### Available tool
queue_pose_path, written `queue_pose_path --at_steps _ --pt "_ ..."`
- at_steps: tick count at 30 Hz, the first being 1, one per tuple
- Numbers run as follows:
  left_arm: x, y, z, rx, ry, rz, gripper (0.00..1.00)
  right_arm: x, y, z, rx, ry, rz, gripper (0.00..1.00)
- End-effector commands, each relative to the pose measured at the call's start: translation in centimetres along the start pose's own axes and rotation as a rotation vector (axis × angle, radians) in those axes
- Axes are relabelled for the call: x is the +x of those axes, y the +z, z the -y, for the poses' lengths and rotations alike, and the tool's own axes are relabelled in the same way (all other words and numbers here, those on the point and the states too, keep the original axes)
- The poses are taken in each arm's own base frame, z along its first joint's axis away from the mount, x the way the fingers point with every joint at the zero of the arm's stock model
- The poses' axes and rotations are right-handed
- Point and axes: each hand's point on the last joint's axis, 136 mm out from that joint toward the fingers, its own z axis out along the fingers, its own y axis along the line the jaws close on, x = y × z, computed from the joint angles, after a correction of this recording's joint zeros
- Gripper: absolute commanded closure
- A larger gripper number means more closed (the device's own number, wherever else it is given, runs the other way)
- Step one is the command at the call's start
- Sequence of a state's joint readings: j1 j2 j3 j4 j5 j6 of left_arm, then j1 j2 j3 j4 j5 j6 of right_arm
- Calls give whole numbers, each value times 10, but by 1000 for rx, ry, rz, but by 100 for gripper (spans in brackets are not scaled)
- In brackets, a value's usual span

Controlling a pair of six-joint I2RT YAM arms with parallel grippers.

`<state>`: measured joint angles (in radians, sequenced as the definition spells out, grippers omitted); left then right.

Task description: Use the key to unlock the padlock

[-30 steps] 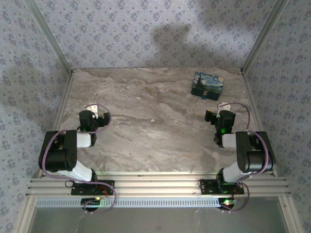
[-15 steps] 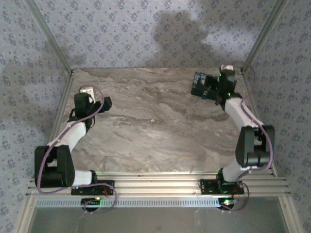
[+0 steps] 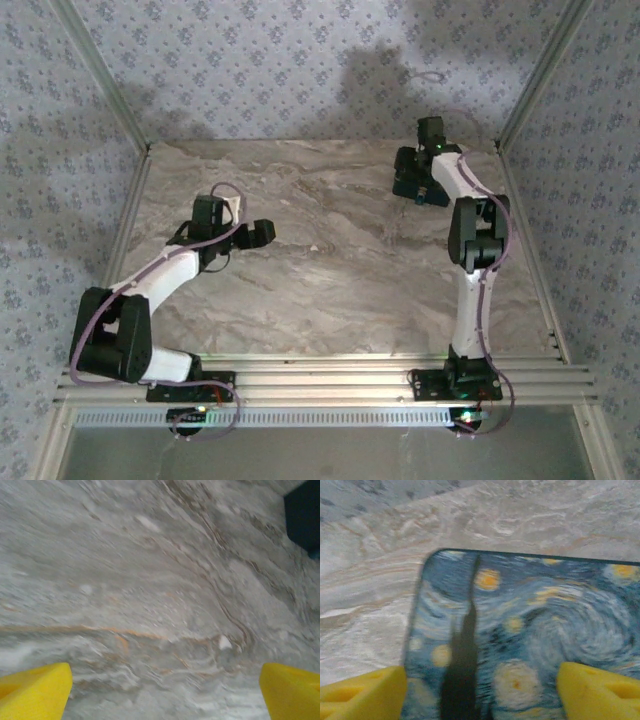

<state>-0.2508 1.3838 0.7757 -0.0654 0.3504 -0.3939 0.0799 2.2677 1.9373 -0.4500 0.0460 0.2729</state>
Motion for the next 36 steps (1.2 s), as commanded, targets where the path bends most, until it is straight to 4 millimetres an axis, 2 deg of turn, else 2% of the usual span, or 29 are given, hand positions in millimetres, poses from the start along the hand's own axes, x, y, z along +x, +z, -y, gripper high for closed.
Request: queue_pose_path --at_steps 1,5,9,12,16,18,20,23,25,27,29,32,34,36 --pt "5 -4 6 17 -4 -48 6 34 8 -28 -158 53 -170 29" --pt "8 -6 9 30 -10 -63 7 72 6 -55 -206 -52 -255 34" --pt "8 -11 10 24 -22 -51 7 116 -12 -83 -231 -167 -352 35" --pt "11 -19 8 -1 -35 -49 8 150 -35 -115 -272 -262 -393 35" --pt "17 -32 -2 -68 -67 -48 8 194 -80 -166 -354 -341 -410 34" --pt "23 -39 -7 -104 -101 -49 8 200 -101 -194 -395 -356 -372 31" --pt "28 -46 -10 -120 -137 -45 8 198 -125 -218 -442 -325 -356 28" --pt "33 -55 -9 -115 -185 -30 8 175 -168 -250 -551 -255 -303 24" --pt "34 -60 -8 -105 -213 -12 8 155 -192 -258 -598 -232 -246 22" --pt "32 -61 -3 -77 -247 8 9 138 -209 -254 -609 -205 -211 21" --pt "31 -57 4 -21 -291 24 13 121 -209 -239 -576 -189 -175 19" --pt "29 -46 14 69 -365 42 23 103 -184 -207 -508 -138 -180 19" --pt "29 -35 18 101 -402 41 30 93 -166 -196 -503 -101 -198 19" --pt "30 -23 23 119 -422 33 36 89 -152 -195 -508 -95 -229 19"
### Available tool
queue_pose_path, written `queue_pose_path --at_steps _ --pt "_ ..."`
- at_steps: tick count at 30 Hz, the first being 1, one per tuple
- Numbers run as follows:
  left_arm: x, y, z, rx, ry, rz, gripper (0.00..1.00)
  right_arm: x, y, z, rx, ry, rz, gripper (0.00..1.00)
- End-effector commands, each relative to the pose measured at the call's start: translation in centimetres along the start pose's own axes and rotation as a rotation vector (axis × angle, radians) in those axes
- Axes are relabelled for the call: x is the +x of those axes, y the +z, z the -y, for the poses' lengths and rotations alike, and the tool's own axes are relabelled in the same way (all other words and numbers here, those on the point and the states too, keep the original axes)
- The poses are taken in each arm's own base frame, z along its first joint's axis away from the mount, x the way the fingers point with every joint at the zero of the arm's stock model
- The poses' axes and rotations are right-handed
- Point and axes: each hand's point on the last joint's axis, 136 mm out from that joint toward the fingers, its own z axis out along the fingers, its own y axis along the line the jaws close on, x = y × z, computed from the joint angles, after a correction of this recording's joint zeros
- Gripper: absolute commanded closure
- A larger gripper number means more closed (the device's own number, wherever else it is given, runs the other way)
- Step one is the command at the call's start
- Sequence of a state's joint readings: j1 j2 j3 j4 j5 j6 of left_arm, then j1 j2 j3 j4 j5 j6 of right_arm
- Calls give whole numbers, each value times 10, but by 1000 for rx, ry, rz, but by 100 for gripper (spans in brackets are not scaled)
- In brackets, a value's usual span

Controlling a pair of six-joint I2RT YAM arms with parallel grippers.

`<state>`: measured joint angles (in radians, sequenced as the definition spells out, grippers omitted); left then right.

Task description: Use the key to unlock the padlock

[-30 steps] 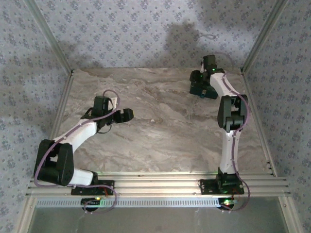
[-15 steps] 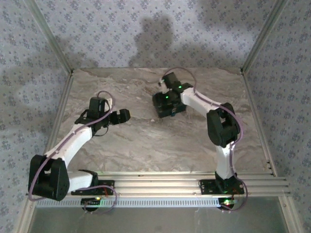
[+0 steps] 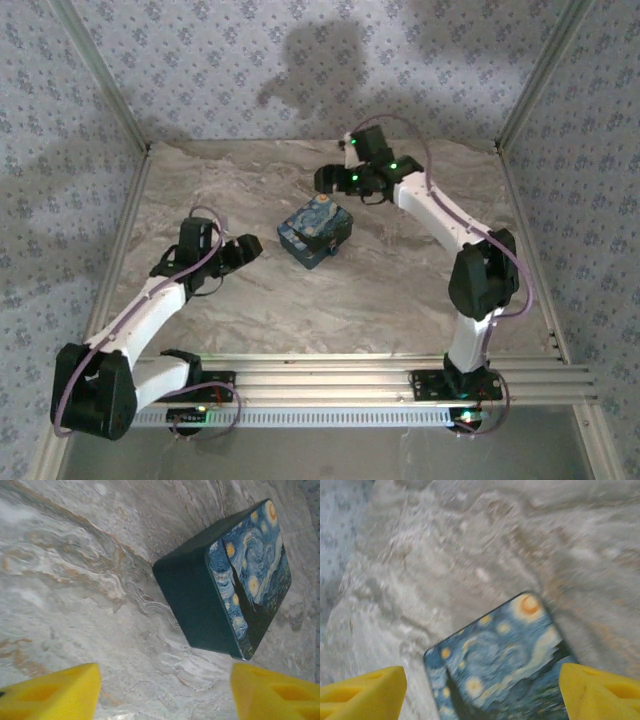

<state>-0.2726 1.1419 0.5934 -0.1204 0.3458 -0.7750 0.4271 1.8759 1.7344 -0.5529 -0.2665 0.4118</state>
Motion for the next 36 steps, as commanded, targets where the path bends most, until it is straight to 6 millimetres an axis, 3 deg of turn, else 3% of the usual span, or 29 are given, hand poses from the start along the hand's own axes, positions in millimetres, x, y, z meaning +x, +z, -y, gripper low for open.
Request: queue_pose_path --at_steps 1,5,9,14,21,26,29,35,36 --pt "-6 18 29 121 -61 14 38 10 27 23 7 54 -110 19" --pt "2 43 44 134 -65 -39 44 18 59 24 -19 12 -170 19" --pt "8 62 60 148 -85 -67 51 32 93 33 -61 86 -226 22" --pt "6 84 70 148 -100 -94 52 46 104 32 -106 82 -254 24" --pt "-3 113 81 141 -85 -130 52 87 77 46 -117 93 -303 28" --pt "-8 141 100 155 -59 -169 54 110 53 55 -105 130 -301 29" --pt "-3 161 124 180 -29 -214 56 119 35 77 -56 199 -284 30" --pt "23 204 186 241 53 -302 56 115 -5 129 23 340 -208 33" --pt "26 211 194 249 63 -311 56 127 -10 138 49 363 -223 34"
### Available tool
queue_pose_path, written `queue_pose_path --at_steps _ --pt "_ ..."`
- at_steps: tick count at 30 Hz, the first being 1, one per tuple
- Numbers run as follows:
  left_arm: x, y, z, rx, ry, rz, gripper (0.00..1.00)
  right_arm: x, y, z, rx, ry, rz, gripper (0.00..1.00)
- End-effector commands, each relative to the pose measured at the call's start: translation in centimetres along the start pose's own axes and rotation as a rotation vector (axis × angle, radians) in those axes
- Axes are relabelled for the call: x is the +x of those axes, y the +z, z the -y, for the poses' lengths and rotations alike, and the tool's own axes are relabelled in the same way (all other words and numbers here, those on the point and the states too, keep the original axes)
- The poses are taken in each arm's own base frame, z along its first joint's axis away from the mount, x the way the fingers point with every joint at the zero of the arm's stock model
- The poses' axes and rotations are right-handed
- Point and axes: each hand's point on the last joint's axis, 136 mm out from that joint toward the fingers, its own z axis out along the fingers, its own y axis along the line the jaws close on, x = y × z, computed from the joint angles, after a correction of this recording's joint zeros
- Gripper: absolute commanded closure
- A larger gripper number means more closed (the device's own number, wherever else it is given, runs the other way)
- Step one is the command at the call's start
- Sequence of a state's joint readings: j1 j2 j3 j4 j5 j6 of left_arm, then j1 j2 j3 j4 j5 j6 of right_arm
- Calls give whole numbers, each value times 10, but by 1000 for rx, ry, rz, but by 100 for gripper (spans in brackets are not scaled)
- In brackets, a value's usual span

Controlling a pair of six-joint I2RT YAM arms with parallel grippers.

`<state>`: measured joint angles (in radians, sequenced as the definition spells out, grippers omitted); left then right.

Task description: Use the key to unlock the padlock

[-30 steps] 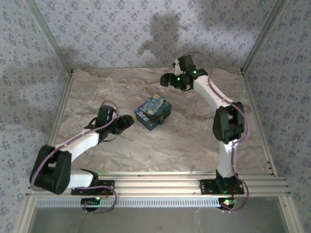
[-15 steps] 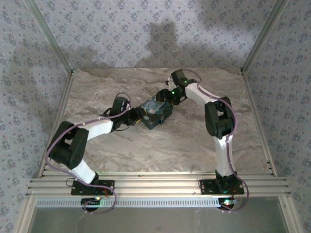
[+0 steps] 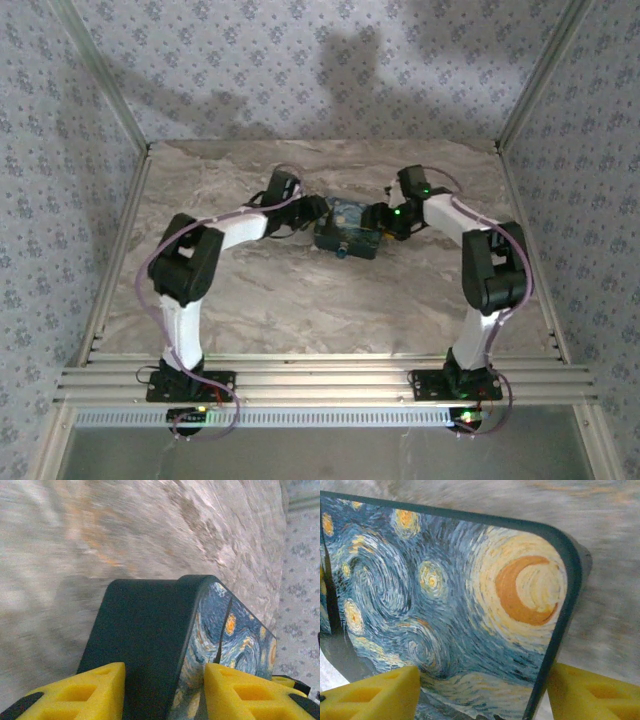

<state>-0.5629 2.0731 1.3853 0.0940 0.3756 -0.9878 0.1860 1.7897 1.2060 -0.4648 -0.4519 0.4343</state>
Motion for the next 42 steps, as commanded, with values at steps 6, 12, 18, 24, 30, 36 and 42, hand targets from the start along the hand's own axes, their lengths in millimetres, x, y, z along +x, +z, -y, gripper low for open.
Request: queue_pose_path --at_steps 6,12,18,24,30,36,42 --pt "35 44 55 104 72 -140 56 5 -33 10 -22 49 45 34" --pt "26 29 52 61 134 -124 52 -1 -35 8 -17 46 57 31" --pt "3 -15 34 -88 237 -91 35 -12 -37 5 -17 56 79 24" --pt "-31 -73 2 -225 254 0 26 -26 -26 -9 -44 47 53 23" --pt "-75 -149 -60 -371 147 118 22 -25 -17 -26 -27 1 42 21" --pt "-112 -213 -146 -559 -26 207 25 -26 -36 -17 56 8 99 19" --pt "-136 -216 -194 -696 -68 165 33 -29 -70 -13 120 -8 196 18"
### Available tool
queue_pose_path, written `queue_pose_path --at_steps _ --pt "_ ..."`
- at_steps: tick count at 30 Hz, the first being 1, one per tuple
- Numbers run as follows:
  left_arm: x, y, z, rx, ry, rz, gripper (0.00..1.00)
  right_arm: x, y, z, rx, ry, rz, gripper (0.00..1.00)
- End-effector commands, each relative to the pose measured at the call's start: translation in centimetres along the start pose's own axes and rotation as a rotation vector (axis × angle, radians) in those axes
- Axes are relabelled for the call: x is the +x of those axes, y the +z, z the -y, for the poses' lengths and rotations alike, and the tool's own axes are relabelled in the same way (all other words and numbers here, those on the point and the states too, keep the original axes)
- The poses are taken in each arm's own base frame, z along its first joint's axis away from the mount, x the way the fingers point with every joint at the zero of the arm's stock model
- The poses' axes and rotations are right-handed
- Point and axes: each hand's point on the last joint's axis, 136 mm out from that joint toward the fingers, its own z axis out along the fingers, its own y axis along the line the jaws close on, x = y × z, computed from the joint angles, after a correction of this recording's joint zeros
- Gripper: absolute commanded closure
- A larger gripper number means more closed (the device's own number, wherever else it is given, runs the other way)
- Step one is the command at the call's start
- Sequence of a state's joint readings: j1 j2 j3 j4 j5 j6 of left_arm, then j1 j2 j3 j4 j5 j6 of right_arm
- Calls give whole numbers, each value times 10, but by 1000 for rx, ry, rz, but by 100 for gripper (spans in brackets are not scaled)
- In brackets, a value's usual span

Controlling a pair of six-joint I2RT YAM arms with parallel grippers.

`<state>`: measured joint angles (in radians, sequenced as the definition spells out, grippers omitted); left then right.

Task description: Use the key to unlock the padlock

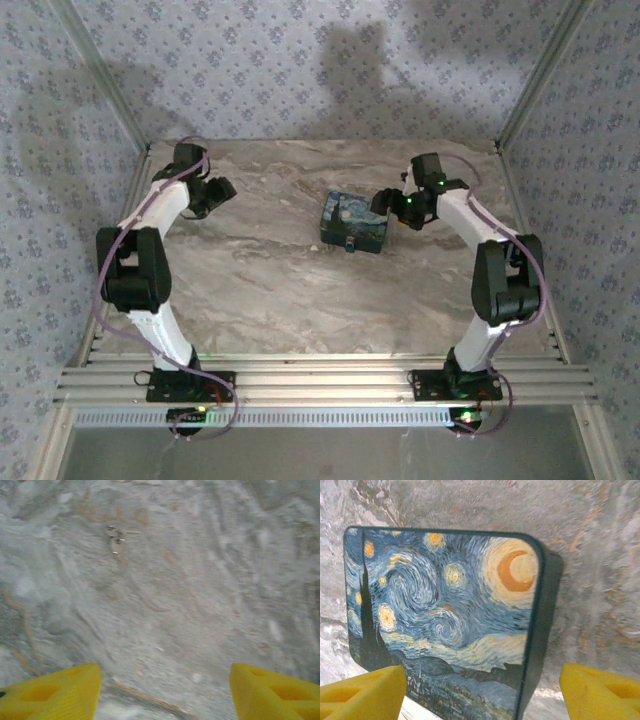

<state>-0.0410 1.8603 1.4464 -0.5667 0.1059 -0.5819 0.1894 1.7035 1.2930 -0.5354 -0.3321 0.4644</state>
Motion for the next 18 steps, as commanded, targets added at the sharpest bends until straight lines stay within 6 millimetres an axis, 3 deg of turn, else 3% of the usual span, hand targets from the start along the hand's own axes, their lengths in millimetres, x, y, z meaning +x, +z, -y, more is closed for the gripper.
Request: queue_pose_path --at_steps 1,6,12,18 --pt "-6 16 -11 -101 56 -42 33 -3 -32 6 68 -2 79 18" --pt "-17 38 -21 -188 61 -69 40 5 -51 13 102 -5 129 18" --pt "-35 53 -26 -228 52 -57 45 30 -54 31 144 24 131 18" --pt "-52 65 -27 -246 56 -54 46 40 -51 34 154 30 125 18"
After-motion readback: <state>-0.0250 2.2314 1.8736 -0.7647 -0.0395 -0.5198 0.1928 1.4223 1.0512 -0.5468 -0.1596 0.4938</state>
